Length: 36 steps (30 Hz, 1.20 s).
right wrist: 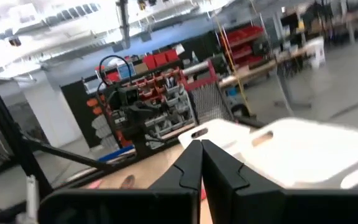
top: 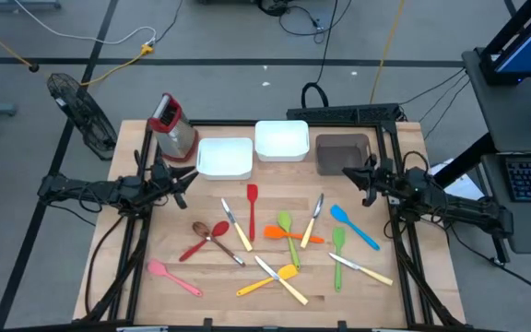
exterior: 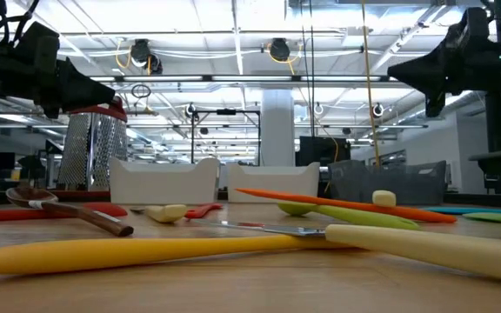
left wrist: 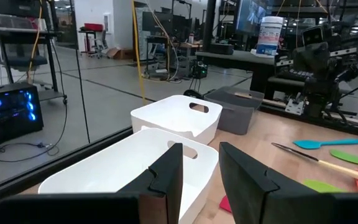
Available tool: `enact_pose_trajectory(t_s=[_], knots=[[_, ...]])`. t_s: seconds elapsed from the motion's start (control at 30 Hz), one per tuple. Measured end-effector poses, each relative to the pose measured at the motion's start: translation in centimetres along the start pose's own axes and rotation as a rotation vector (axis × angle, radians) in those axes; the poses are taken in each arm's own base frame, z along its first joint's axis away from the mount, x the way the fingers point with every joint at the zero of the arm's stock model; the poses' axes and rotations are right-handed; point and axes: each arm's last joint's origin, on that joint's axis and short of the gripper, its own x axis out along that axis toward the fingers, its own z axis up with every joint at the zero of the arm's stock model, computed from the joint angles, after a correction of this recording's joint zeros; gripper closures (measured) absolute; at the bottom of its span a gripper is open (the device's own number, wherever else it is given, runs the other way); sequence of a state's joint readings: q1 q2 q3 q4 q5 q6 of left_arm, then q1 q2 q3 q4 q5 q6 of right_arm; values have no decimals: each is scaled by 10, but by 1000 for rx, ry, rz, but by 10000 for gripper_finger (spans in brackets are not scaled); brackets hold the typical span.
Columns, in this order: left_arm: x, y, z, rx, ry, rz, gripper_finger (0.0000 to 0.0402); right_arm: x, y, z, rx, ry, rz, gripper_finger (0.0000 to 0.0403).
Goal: Pick & Place Kitchen Items
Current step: Put the yellow knife into the black bin
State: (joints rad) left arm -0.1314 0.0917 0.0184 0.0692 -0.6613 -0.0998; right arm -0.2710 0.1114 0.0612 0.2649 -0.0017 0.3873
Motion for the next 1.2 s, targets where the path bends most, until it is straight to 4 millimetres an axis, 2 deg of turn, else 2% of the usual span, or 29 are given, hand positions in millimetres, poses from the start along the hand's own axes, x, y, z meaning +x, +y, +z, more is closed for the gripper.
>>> enact_pose_trajectory(t_s=[0.2, 0.33, 0.87, 1.03, 1.2], knots=[[0, 0, 0, 0, 0, 0, 295, 5, -1, -7, 70, 105, -9, 399], [0, 0, 0, -1, 0, 0, 295, 13, 7, 6, 69, 141, 5, 399], [0, 0, -1, 6, 11, 2, 295, 65, 43, 31, 125, 735, -62, 399], [0, 0, -1, 33, 13, 3, 295, 82, 54, 29, 184, 823, -65, 399], [0, 0, -1, 38, 14, 3, 295, 90, 58, 17, 290, 919, -73, 399]])
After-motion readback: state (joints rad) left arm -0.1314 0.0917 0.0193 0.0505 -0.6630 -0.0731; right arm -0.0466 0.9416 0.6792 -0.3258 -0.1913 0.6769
